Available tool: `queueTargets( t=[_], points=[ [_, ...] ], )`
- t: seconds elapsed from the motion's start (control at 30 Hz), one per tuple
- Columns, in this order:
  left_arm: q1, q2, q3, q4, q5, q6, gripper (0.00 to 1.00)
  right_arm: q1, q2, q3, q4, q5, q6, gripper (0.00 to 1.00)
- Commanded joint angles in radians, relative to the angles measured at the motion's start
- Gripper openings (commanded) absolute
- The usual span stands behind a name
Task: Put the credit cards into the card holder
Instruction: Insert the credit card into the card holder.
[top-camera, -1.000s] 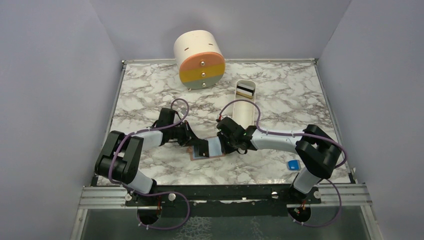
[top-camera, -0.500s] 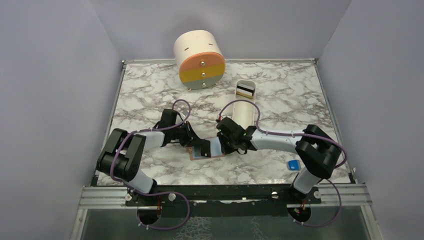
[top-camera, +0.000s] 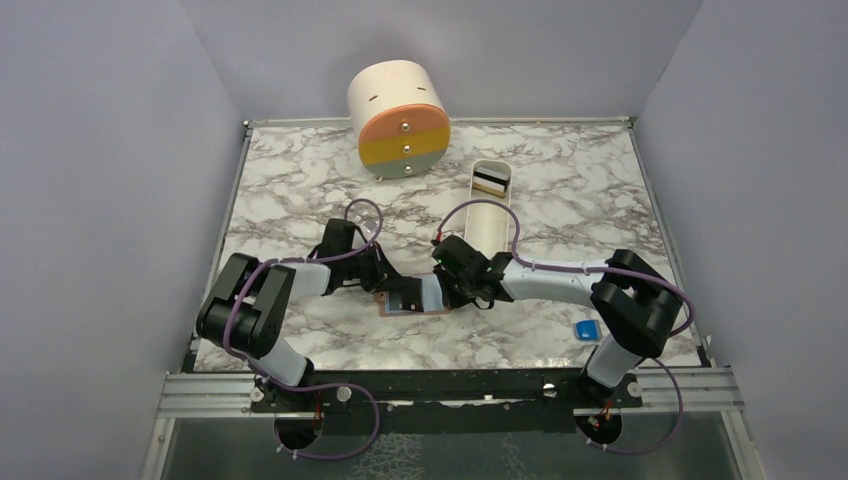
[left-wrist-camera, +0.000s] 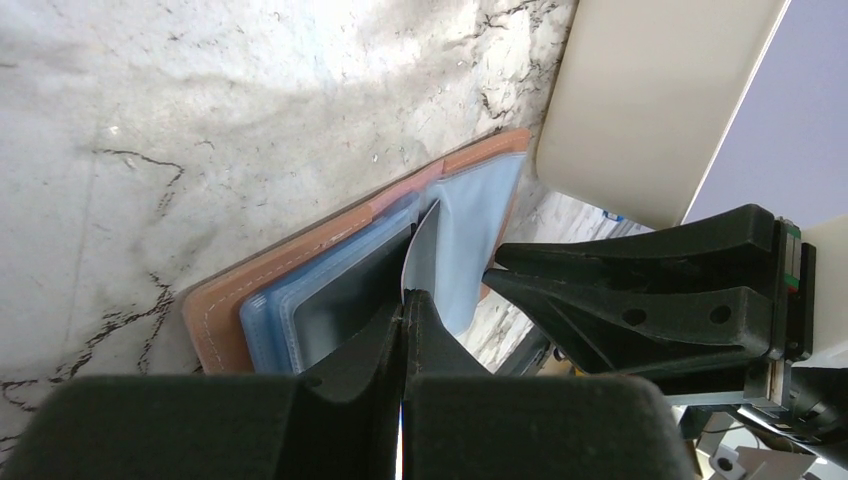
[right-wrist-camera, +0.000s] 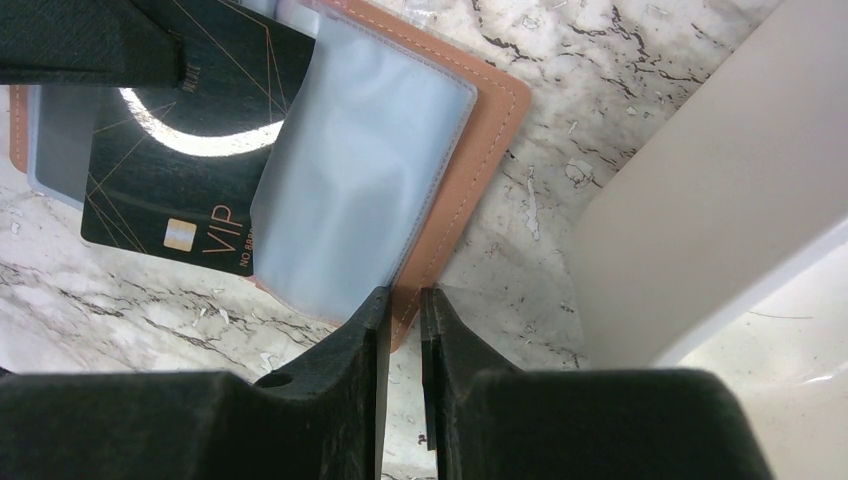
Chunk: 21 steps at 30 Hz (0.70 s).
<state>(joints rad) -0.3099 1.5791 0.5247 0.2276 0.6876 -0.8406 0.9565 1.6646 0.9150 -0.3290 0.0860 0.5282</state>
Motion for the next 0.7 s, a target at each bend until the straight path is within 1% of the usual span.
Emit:
queueTargets(
  t=[0.0,0.13,0.4,0.67],
  points=[
    [-0.007,0.005,-0.024,0.001,-0.086,0.015,0.00,0.016,0.019,-0.007,0.029,0.014,0.006,0.17],
    [-0.007,-0.008,-0.034,-0.006,-0.111,0.015,0.00,0.017,0.019,-0.007,0.030,0.008,0.009,0.17],
    [-0.009,-0.043,-0.064,0.036,-0.147,-0.009,0.00,0.019,0.007,-0.020,0.035,0.000,0.022,0.17],
    [-0.007,-0.071,-0.087,0.048,-0.152,-0.009,0.00,0.021,0.005,-0.028,0.041,-0.007,0.034,0.17]
  ],
)
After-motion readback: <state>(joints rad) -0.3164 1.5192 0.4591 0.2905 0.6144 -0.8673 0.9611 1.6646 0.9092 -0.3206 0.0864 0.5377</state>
